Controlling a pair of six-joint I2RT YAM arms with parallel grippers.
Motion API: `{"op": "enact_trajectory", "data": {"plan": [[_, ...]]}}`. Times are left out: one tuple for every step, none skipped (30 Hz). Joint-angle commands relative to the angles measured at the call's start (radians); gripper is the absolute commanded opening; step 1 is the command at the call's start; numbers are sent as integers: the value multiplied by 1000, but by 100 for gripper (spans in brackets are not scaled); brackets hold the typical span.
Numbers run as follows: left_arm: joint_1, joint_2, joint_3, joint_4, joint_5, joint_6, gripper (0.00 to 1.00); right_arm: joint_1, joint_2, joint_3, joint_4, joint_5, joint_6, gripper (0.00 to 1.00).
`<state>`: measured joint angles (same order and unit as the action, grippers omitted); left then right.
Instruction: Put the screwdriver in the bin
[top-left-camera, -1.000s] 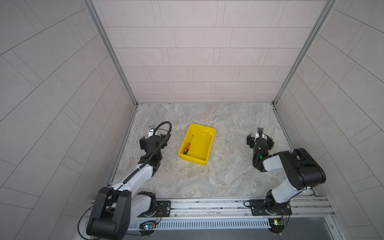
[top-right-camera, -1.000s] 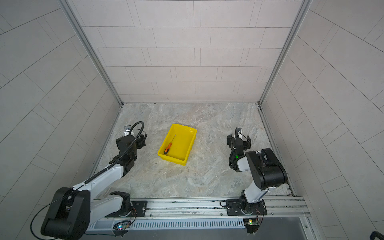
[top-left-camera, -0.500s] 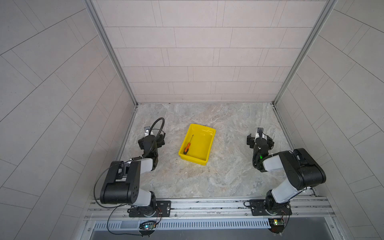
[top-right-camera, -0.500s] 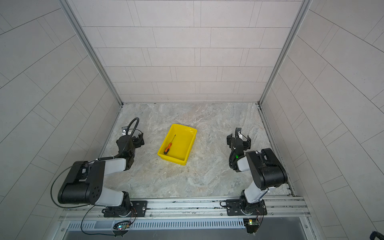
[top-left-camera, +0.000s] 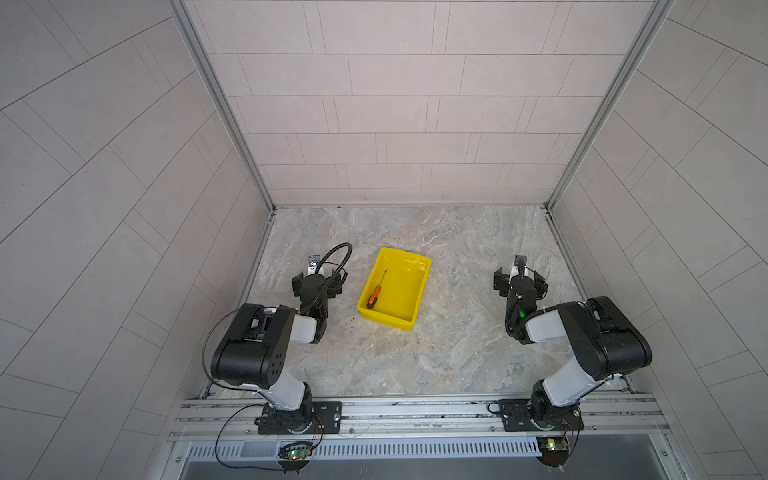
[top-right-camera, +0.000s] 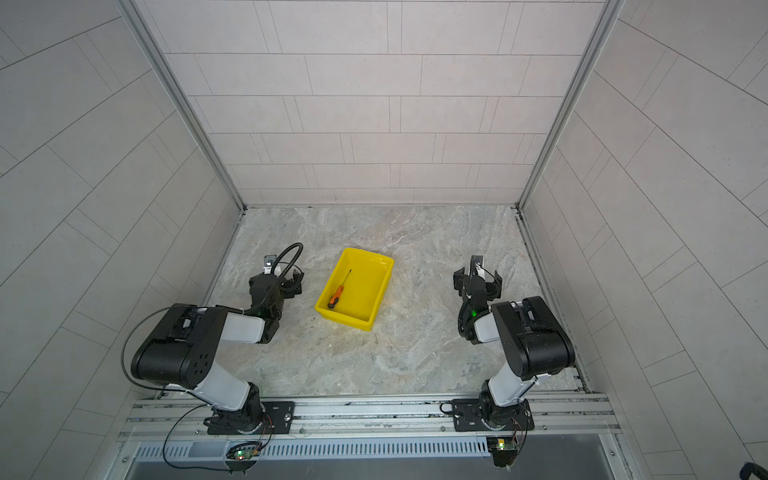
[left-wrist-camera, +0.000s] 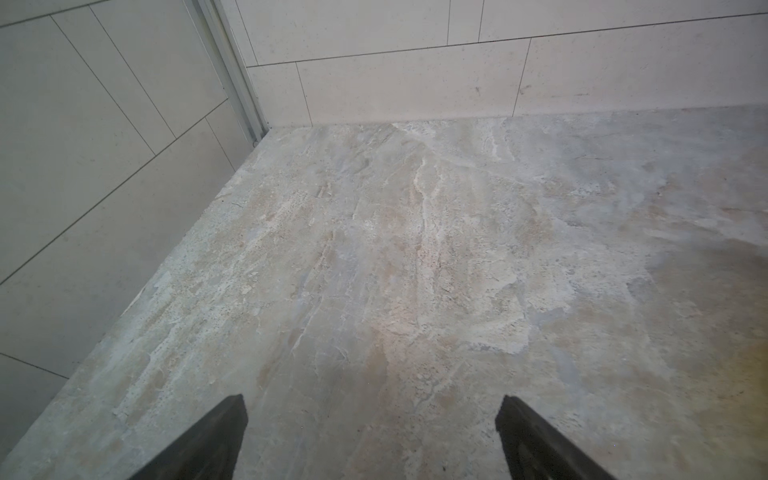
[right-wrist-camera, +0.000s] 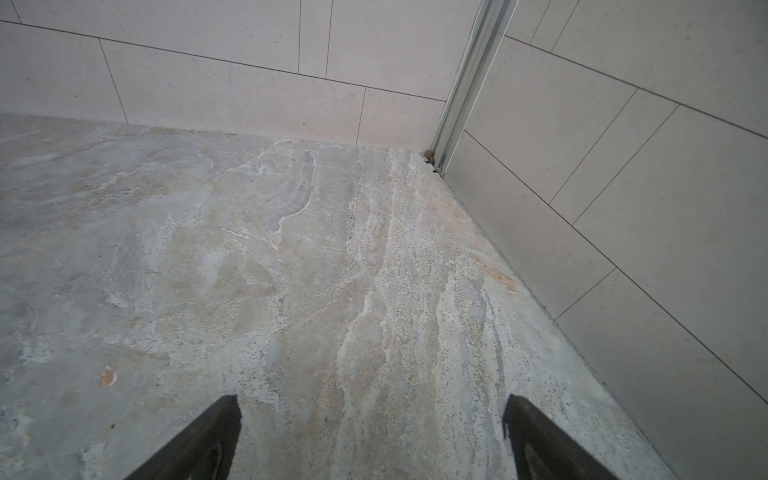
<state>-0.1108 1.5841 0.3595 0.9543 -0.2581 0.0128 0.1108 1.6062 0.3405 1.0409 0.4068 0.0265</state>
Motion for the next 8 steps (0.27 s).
{"op": "enact_trajectory", "data": {"plan": [[1, 6, -5, 57, -35, 24, 100, -2, -15, 9, -17, -2, -7, 99], [2, 7, -3, 58, -31, 24, 100, -2, -13, 10, -16, -2, -8, 99], [2, 7, -2, 55, -29, 24, 100, -2, -12, 10, -19, -2, -9, 99], [2, 7, -2, 53, -29, 22, 100, -2, -14, 10, -19, -2, -9, 99], [3, 8, -1, 53, -28, 22, 100, -2, -14, 8, -15, -3, -9, 99], [2, 6, -1, 48, -26, 22, 100, -2, -17, 6, -14, -2, -8, 99], [3, 7, 0, 48, -26, 20, 100, -2, -17, 4, -12, -2, -8, 99], [3, 7, -1, 50, -26, 21, 100, -3, -17, 4, -8, -2, -10, 99]]}}
